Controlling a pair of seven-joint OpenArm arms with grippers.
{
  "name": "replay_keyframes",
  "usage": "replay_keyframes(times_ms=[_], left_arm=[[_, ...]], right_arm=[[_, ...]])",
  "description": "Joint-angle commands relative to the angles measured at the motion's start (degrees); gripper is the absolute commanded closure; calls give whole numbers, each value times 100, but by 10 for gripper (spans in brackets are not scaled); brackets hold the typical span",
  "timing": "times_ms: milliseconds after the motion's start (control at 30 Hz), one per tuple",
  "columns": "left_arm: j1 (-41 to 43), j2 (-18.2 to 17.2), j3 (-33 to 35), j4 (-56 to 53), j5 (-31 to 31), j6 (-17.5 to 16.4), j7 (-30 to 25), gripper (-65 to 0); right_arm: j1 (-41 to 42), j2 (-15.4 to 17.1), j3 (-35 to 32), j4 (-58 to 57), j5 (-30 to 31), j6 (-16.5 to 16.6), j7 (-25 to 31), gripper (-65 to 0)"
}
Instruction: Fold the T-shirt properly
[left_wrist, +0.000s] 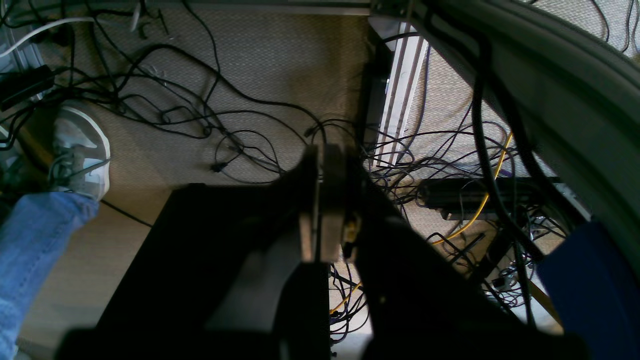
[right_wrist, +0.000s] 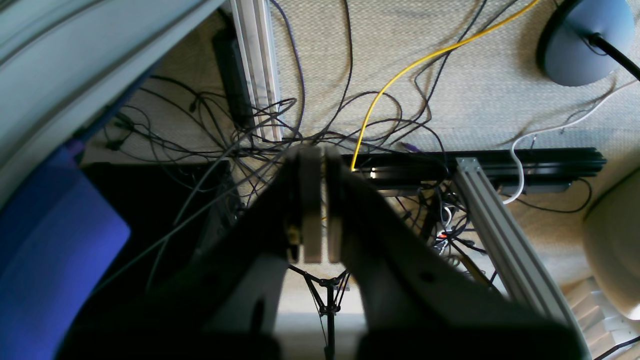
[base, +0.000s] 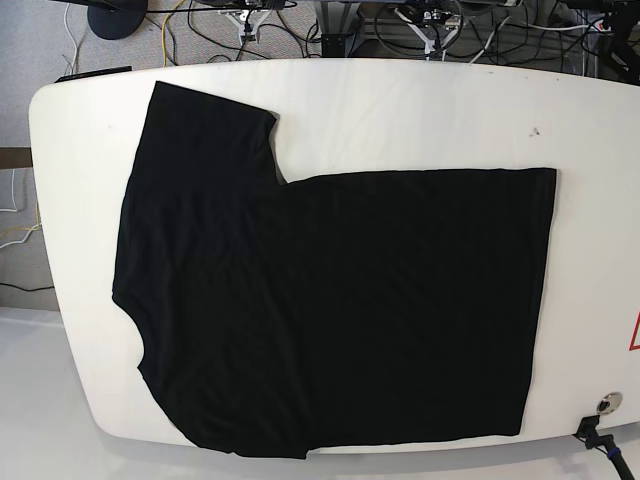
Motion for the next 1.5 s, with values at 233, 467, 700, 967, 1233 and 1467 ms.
replay_keyframes(times_ms=[233, 467, 700, 967, 1233, 1467], left_arm=[[84, -39, 21, 219, -2, -13, 155, -11], [102, -31, 36, 226, -33, -41, 21, 0], [109, -51, 28, 210, -39, -39, 24, 0], [120, -76, 19, 260, -32, -65, 30, 0], [229, -102, 42, 458, -22, -66, -35, 0], [283, -94, 55, 526, -20, -43, 140, 0]], right_arm=[[-47, 43, -9, -21, -9, 2, -12, -10], [-21, 49, 5, -32, 14, 36, 26, 0], [-34, 57, 0, -9, -1, 50, 38, 0], [-100, 60, 15, 1, 1, 51, 32, 0], [-185, 69, 3, -5, 36, 40, 96, 0], [-244, 69, 38, -59, -38, 82, 69, 0]])
